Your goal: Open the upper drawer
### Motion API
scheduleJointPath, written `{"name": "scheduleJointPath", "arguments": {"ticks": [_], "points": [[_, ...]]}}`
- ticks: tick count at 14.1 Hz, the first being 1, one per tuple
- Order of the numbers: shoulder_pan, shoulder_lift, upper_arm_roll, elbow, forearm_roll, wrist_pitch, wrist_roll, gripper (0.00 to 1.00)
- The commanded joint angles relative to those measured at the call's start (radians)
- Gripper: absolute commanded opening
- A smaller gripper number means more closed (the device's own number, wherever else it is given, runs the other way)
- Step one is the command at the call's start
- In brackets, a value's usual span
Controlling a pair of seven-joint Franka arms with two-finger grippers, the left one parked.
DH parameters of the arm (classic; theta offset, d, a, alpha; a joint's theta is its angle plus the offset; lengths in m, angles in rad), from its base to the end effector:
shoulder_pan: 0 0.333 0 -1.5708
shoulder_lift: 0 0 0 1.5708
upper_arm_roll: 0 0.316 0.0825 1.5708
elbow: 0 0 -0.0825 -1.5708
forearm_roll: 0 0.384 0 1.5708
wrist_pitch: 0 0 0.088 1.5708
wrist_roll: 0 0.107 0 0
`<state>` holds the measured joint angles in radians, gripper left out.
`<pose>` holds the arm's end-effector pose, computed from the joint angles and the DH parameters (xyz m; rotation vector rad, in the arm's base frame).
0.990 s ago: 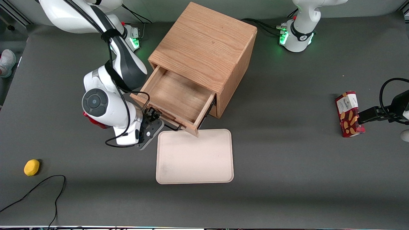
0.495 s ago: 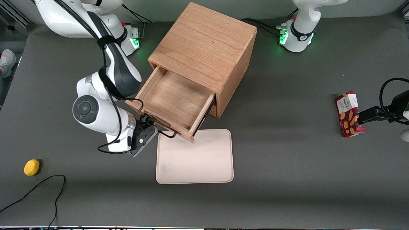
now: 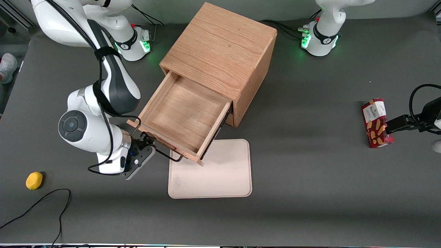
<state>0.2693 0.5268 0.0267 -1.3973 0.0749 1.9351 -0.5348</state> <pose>0.6770 0.2082 0.4035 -2.8178 -1.1927 -0.0321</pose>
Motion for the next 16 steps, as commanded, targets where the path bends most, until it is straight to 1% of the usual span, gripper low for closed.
{"name": "scheduleJointPath", "arguments": {"ticks": [1, 4, 7, 8, 9, 11, 12, 13, 14, 15, 16], "points": [[-0.015, 0.036, -0.017, 0.066, -0.007, -0.004, -0.019, 1.00], [-0.022, 0.044, -0.022, 0.127, -0.010, -0.008, -0.011, 1.00], [-0.022, 0.036, -0.024, 0.149, 0.005, -0.015, 0.002, 1.00], [-0.022, 0.036, -0.024, 0.149, 0.012, -0.015, 0.006, 1.00], [-0.022, 0.029, -0.024, 0.153, 0.043, -0.019, 0.010, 1.00], [-0.033, -0.010, -0.030, 0.170, 0.057, -0.089, 0.018, 1.00], [-0.056, -0.045, -0.028, 0.166, 0.059, -0.111, 0.066, 1.00], [-0.065, -0.112, -0.039, 0.144, 0.045, -0.116, 0.166, 1.00], [-0.067, -0.179, -0.047, 0.071, 0.013, -0.116, 0.279, 1.00], [-0.090, -0.251, -0.047, 0.001, -0.036, -0.113, 0.370, 1.00], [-0.119, -0.302, -0.045, -0.050, -0.064, -0.113, 0.428, 1.00]]}}
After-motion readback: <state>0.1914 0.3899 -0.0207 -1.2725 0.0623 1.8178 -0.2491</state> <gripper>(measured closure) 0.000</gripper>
